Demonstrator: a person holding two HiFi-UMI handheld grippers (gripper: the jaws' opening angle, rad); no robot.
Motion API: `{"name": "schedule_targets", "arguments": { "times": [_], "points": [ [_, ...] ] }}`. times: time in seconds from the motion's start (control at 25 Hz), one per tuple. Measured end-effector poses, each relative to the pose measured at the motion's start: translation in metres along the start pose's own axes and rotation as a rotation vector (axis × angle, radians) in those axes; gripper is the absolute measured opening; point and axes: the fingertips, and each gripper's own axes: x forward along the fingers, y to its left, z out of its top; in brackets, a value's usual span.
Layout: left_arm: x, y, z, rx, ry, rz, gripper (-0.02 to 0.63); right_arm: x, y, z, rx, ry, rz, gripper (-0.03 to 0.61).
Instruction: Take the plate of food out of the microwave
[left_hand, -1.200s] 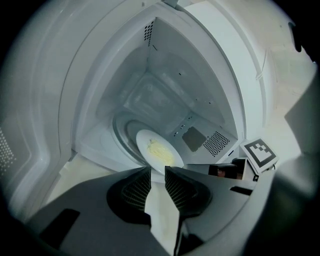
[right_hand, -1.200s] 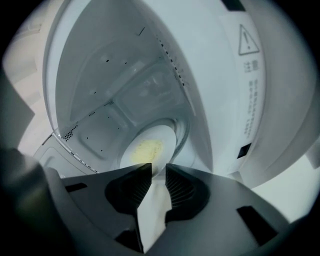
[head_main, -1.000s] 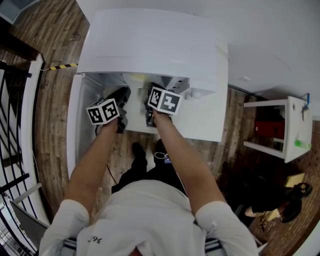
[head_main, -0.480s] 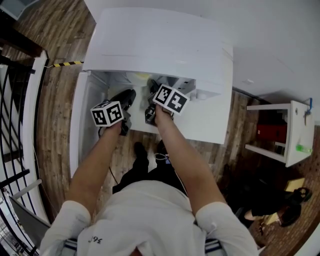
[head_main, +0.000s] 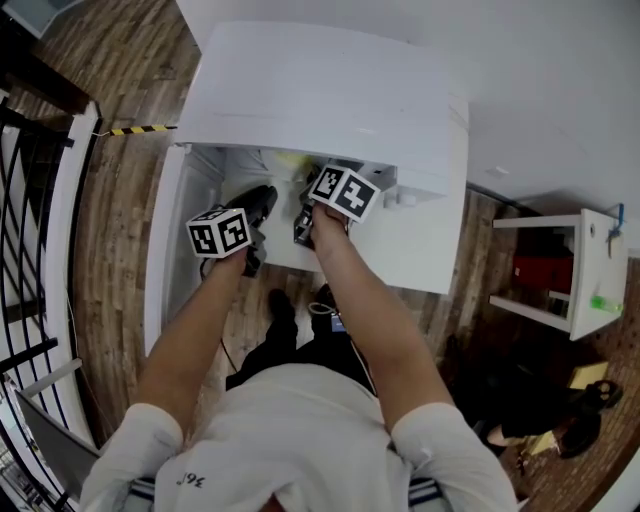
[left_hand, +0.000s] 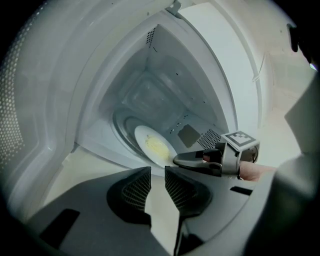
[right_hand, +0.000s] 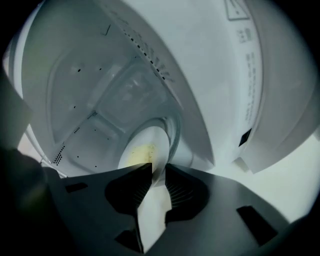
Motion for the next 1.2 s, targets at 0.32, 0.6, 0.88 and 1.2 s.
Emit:
{"name": "schedule_targets", "arguments": {
  "times": [0.32, 0.6, 0.88, 1.2],
  "points": [
    [0.007, 0.010, 0.020, -0.030, -0.028, -0.015, 0.069, -0.019, -0.001, -0.004, 0.073, 0.011, 0.087, 0.058],
    [0.014, 0.013, 0.026, -0.072, -0.058, -0.059, 0.069, -0.037, -0.008, -0.008, 0.168, 0.025, 0.182, 0.041],
    [0.032, 0.004, 0.014, -0.109, -0.034, -0.116, 0.081, -0.049, -0.032, -0.002, 0.269, 0.054, 0.255, 0.025],
    [0.035, -0.004, 0.021, -0.122, -0.058, -0.215, 0.098, -0.051, -0.031, -0.014, 0.360, 0.121, 0.322, 0.025]
  ]
}}
